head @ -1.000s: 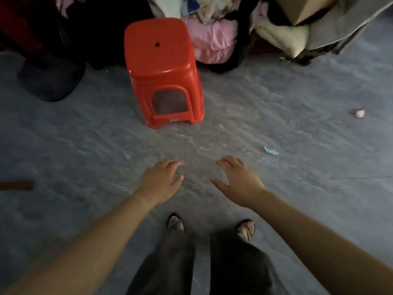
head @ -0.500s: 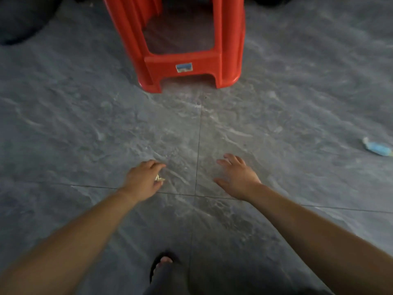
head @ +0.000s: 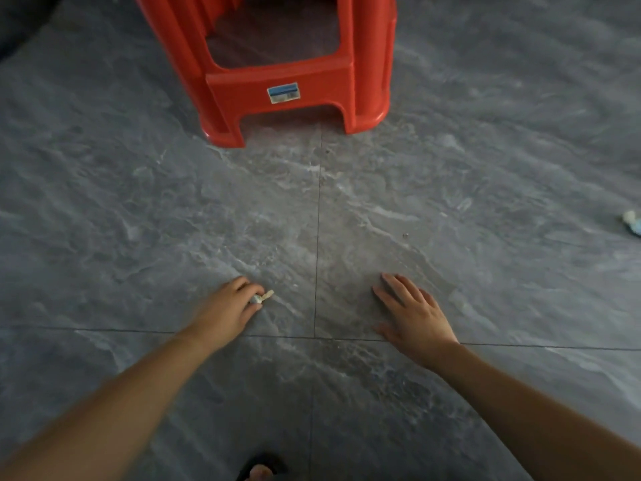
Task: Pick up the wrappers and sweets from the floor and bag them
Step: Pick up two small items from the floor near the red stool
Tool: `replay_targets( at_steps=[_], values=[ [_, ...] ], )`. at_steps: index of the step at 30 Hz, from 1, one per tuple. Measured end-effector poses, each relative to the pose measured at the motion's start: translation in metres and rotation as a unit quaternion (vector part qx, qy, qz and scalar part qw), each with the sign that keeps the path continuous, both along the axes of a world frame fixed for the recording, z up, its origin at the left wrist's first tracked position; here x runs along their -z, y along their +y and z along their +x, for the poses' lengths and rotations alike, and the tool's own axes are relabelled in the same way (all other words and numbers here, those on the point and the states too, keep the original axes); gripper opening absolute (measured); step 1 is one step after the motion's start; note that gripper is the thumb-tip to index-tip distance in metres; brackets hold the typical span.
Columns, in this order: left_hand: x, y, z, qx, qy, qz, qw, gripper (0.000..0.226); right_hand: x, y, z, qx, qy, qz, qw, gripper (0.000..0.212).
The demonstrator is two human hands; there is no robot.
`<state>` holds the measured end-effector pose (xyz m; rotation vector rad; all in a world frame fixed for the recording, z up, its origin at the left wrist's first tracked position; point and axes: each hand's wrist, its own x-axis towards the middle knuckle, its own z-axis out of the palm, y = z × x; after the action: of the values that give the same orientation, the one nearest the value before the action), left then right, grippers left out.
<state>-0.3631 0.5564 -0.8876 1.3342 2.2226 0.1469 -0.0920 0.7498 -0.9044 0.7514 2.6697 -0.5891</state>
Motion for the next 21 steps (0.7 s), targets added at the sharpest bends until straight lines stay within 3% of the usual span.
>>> replay_targets(
  at_steps=[6, 10, 16, 21],
  values=[
    [-0.062, 0.101, 0.036, 0.086, -0.003, 0.064, 0.994, 0.042, -0.049, 0.046, 0.008, 0.119, 0.036, -0.040, 0.991, 0.061],
    [-0.130, 0.190, 0.066, 0.153, 0.022, 0.096, 0.983, 0.032, -0.103, 0.096, 0.041, 0.185, 0.061, -0.055, 0.979, 0.060],
    [-0.213, 0.330, 0.140, 0.280, 0.054, 0.116, 0.951, 0.018, -0.176, 0.178, 0.133, 0.284, 0.127, -0.005, 0.950, 0.053],
    [-0.219, 0.427, 0.220, 0.383, 0.033, 0.100, 0.918, 0.022, -0.177, 0.227, 0.188, 0.363, 0.140, 0.008, 0.921, 0.052]
  ],
)
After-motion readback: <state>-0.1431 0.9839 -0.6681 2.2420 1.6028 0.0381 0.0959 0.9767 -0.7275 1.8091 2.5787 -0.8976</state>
